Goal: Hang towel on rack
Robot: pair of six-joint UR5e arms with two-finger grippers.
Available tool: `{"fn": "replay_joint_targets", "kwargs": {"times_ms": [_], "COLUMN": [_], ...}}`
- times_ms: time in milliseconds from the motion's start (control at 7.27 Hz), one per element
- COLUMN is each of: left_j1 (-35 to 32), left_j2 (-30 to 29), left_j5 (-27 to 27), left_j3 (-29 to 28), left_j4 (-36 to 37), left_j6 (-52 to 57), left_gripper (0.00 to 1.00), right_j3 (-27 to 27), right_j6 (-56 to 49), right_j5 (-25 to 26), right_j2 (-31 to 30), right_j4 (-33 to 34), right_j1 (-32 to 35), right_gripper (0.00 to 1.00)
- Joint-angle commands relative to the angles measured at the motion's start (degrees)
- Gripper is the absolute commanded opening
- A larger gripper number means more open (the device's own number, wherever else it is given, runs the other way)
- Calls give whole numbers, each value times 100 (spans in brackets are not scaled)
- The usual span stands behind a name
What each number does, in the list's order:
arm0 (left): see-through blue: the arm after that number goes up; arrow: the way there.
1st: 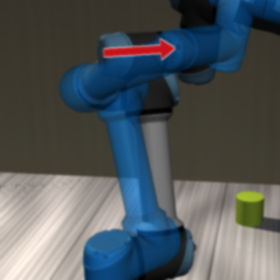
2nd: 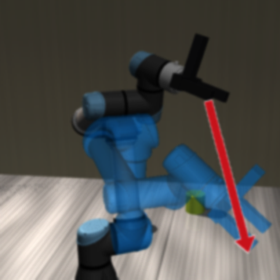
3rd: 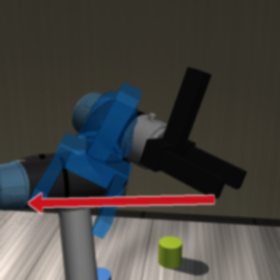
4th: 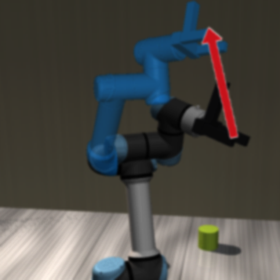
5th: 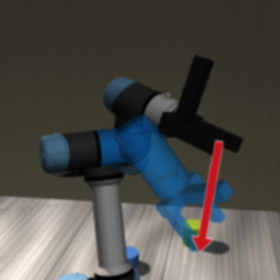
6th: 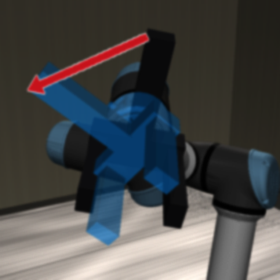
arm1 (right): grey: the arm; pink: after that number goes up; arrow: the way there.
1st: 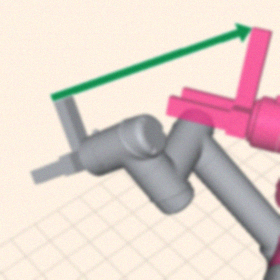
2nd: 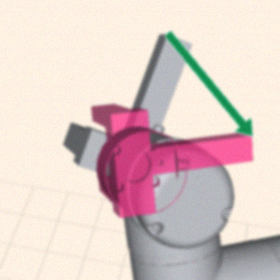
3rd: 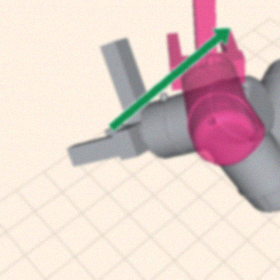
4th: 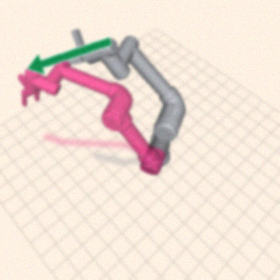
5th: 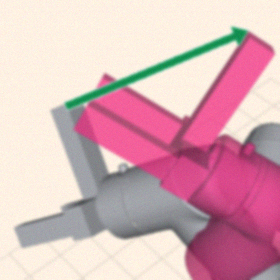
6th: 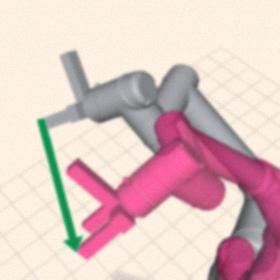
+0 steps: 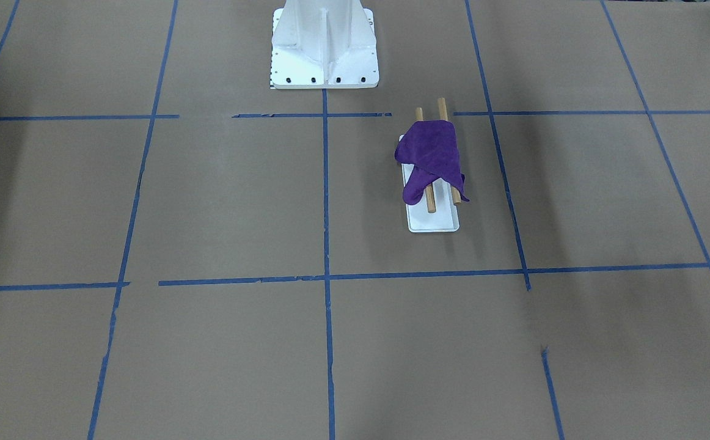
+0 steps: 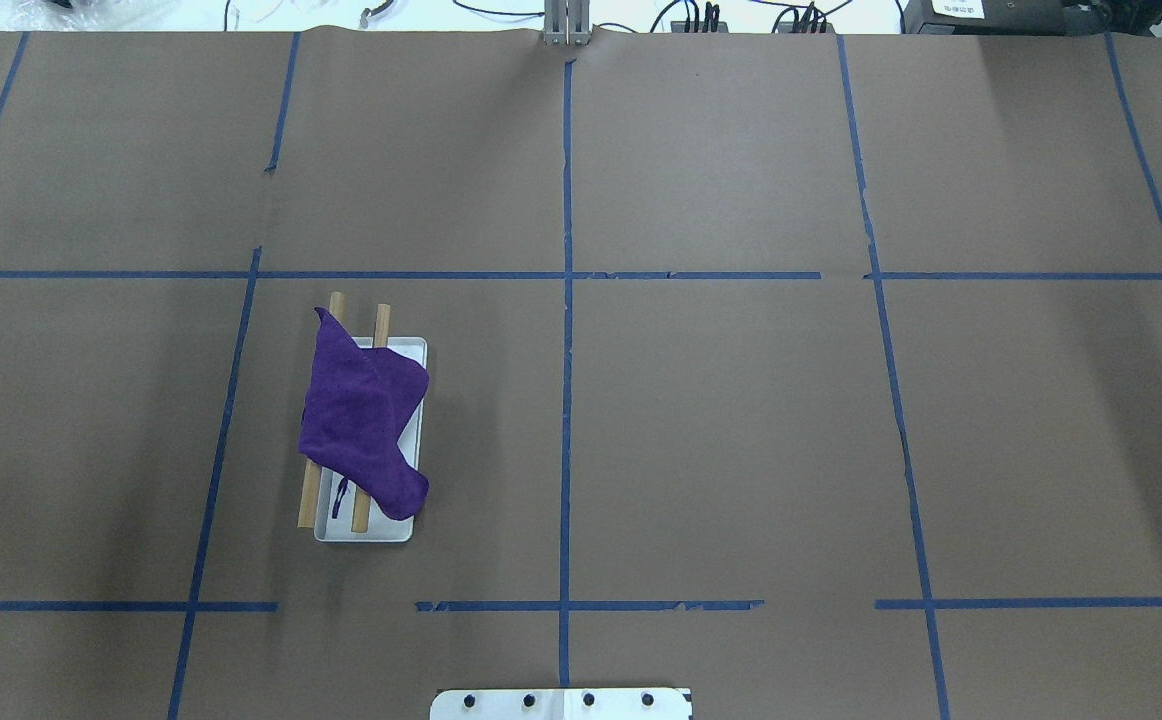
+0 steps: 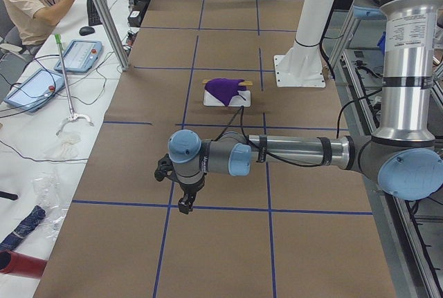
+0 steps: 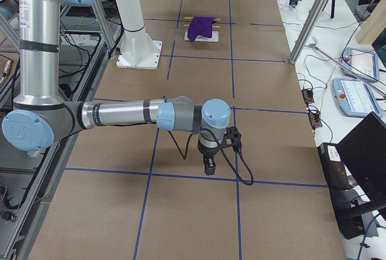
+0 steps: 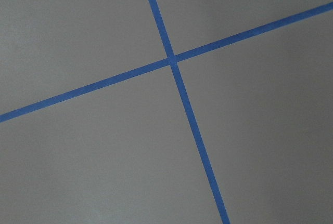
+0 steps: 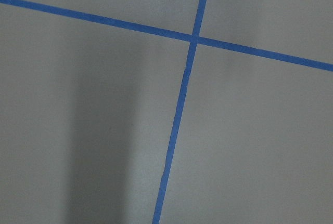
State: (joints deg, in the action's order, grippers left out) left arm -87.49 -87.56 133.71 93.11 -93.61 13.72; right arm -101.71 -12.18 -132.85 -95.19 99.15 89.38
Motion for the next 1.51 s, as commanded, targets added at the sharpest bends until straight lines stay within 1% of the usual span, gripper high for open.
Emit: {"fn": "replay_joint_targets", "kwargs": {"times_ms": [0, 275, 412, 688, 962, 1238, 1375], "left_j1": [12, 4, 4, 4, 21, 21, 21], "left_j2": [-59, -59, -59, -33, -33, -15, -68], "left_j5": [6, 6, 6, -3, -29, -82, -82], "left_j3": [23, 15, 119, 85, 15, -82, -56], "left_j4": [-130, -245, -236, -245, -324, -980, -1036], "left_j6": [-691, -695, -712, -678, -695, -704, -713], "left_gripper": [100, 100, 100, 100, 100, 100, 100], "right_j3": [-7, 28, -15, 28, -94, -130, -130], "right_j6": [14, 5, 22, 14, 14, 14, 5], "right_j5": [13, -13, -22, -22, -31, -31, -39], "right_j2": [18, 44, 71, 71, 1, -17, -17], "right_j4": [-1, -1, -1, -1, -1, -1, -1], "right_j1": [1, -8, -8, -8, 1, 1, 1], "right_gripper": [100, 100, 100, 100, 100, 100, 100]}}
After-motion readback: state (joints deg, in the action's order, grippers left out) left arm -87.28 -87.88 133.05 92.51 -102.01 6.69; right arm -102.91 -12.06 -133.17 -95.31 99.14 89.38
